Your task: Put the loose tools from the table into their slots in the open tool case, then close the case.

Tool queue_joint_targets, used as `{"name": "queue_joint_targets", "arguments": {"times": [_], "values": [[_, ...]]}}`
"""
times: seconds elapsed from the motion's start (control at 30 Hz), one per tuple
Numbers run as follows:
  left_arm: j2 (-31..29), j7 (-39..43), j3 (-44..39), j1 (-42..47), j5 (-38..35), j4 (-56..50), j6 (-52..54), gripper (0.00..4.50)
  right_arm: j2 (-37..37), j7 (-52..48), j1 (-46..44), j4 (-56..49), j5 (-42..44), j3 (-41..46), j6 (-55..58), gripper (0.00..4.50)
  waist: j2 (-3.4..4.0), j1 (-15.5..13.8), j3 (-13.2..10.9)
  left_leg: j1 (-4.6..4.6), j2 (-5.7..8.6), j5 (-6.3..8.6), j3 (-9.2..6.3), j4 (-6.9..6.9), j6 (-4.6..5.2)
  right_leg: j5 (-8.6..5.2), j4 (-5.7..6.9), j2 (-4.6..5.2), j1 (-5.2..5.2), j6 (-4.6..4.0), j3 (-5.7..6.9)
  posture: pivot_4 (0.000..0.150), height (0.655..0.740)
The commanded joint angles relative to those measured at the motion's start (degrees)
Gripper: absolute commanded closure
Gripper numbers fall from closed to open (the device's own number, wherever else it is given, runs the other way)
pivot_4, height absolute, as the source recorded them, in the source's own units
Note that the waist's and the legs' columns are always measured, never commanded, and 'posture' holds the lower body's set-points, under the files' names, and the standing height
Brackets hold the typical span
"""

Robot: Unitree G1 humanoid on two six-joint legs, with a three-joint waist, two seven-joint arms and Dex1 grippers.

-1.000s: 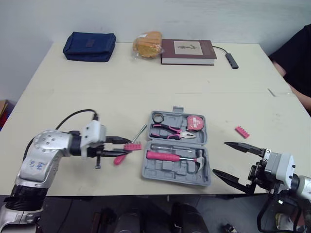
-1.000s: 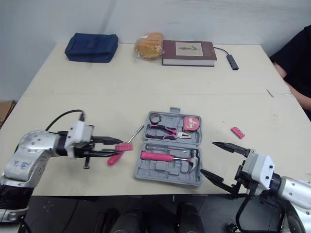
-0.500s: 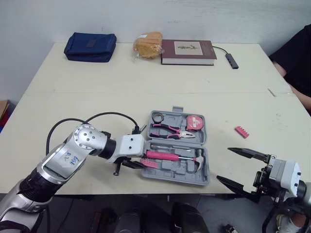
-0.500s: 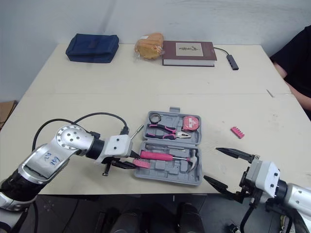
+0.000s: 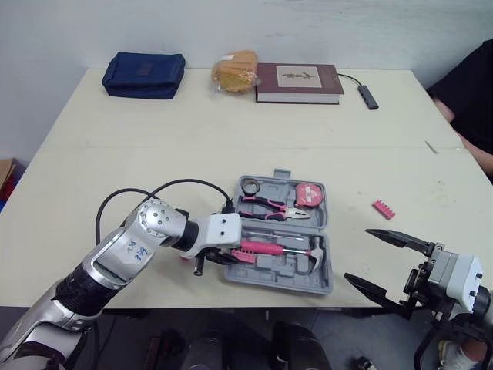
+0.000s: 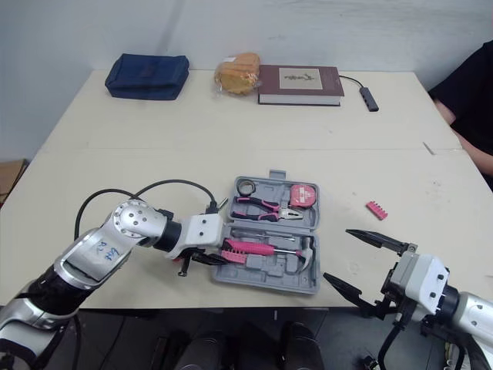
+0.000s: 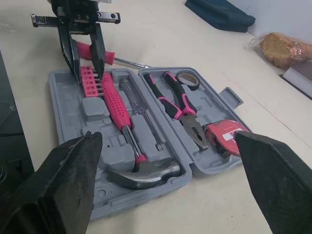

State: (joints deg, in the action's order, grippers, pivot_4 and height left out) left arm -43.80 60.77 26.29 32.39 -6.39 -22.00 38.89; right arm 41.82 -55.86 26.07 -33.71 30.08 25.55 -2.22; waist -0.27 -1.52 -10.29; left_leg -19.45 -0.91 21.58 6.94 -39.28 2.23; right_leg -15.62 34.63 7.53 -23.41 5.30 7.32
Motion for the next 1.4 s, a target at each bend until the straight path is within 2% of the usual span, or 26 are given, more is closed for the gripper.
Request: {"name": "queue_joint_targets", "arguments": {"times": [0.03,0.2,0.5,0.63,0.7,0.87,0.93,1.07,1.13,1.2,1.33,1.4], "values": [[-0.25,-0.80,0.54,0.62,2.19,-0.16,-0.18,3.81,-0.08,0.41,0.57,-2.03,0.04,2.45,-0.17,0.00,0.00,0.00,0.00,0.00,0.00,0.00,0.00,-0.01,0.01,0.00,0.00,0.01,0.00,0.00,0.00,0.150,0.7400],[0.39,-0.09,0.01,-0.80,0.28,-1.51,0.49,3.81,-0.18,0.98,0.50,-2.12,-0.42,1.86,-0.25,0.00,0.00,0.01,0.00,0.01,0.00,-0.01,-0.01,-0.04,0.01,0.00,0.01,0.03,0.00,0.00,-0.01,0.150,0.7400],[1.44,-2.59,0.51,-0.38,3.31,0.14,-0.92,3.81,-0.23,1.09,-0.83,-1.36,-0.70,1.18,-0.44,0.00,0.00,-0.06,0.00,0.00,0.01,-0.01,-0.02,-0.10,0.02,0.00,0.01,0.03,0.02,0.00,0.00,0.150,0.7400],[1.77,-0.82,-0.53,-1.00,0.19,-2.03,1.89,3.81,-1.42,2.72,-1.92,-1.44,0.80,0.93,0.55,0.00,0.00,-0.06,0.00,0.00,0.01,-0.01,-0.03,-0.14,0.03,0.00,0.03,0.04,0.03,0.00,-0.01,0.150,0.7400],[2.13,-1.12,-2.01,-1.41,-0.66,-2.92,1.24,2.77,-1.39,3.00,-2.62,-1.31,1.08,1.07,0.96,0.00,0.01,0.02,0.01,0.00,0.01,-0.01,-0.04,-0.15,0.02,0.00,0.06,0.04,0.03,0.00,-0.01,0.150,0.7400],[1.62,0.17,-5.41,-1.20,-2.97,-4.73,-2.12,0.55,-1.13,2.07,-2.74,-1.08,0.98,1.19,1.13,0.00,0.00,-0.01,0.00,-0.06,-0.01,-0.01,-0.09,-0.19,0.02,0.00,0.10,0.04,0.02,0.00,0.02,0.150,0.7400],[1.44,0.97,-7.77,-1.34,-5.13,-6.22,-2.25,0.55,-1.04,1.78,-2.72,-0.98,1.13,1.26,1.15,0.00,0.00,0.06,0.00,-0.09,-0.02,-0.01,-0.09,-0.21,0.02,0.00,0.11,0.04,0.01,0.00,0.02,0.150,0.7400],[5.02,-0.11,-12.95,-3.24,-8.10,-2.15,-10.30,0.55,-1.09,0.94,-2.18,-0.58,0.34,0.47,0.84,0.00,0.01,0.04,0.01,-0.06,-0.02,-0.01,-0.09,-0.23,0.02,0.00,0.10,0.06,0.02,0.00,0.01,0.150,0.7400],[8.49,-1.23,-16.32,-4.05,-11.29,0.31,-12.44,1.08,-1.25,0.72,-1.92,-0.56,0.15,0.22,0.76,0.00,0.02,0.00,0.01,-0.05,-0.01,-0.01,-0.09,-0.27,0.02,0.00,0.10,0.05,0.04,0.00,0.02,0.150,0.7400],[8.40,0.89,-17.41,-5.47,-14.00,1.80,-10.77,1.93,-1.31,0.55,-1.73,-0.50,-0.04,0.11,0.66,0.00,0.01,0.05,0.01,-0.10,-0.02,0.00,-0.11,-0.35,0.03,0.00,0.11,0.05,0.04,0.00,0.05,0.150,0.7400],[6.53,1.50,-13.26,-8.62,-8.09,6.89,-16.37,3.81,-1.21,0.08,-1.38,0.26,-0.63,0.65,0.15,0.00,0.02,0.14,0.01,-0.06,-0.02,0.01,-0.10,-0.36,0.01,0.00,0.12,0.01,0.04,0.00,0.05,0.150,0.7400],[6.38,1.79,-12.24,-9.30,-7.61,7.53,-16.65,4.47,-1.31,-0.07,-1.12,0.32,-0.80,0.86,-0.05,0.00,0.02,0.12,0.01,-0.06,-0.01,0.02,-0.09,-0.36,0.01,0.00,0.12,0.02,0.04,0.00,0.05,0.150,0.7400]]}}
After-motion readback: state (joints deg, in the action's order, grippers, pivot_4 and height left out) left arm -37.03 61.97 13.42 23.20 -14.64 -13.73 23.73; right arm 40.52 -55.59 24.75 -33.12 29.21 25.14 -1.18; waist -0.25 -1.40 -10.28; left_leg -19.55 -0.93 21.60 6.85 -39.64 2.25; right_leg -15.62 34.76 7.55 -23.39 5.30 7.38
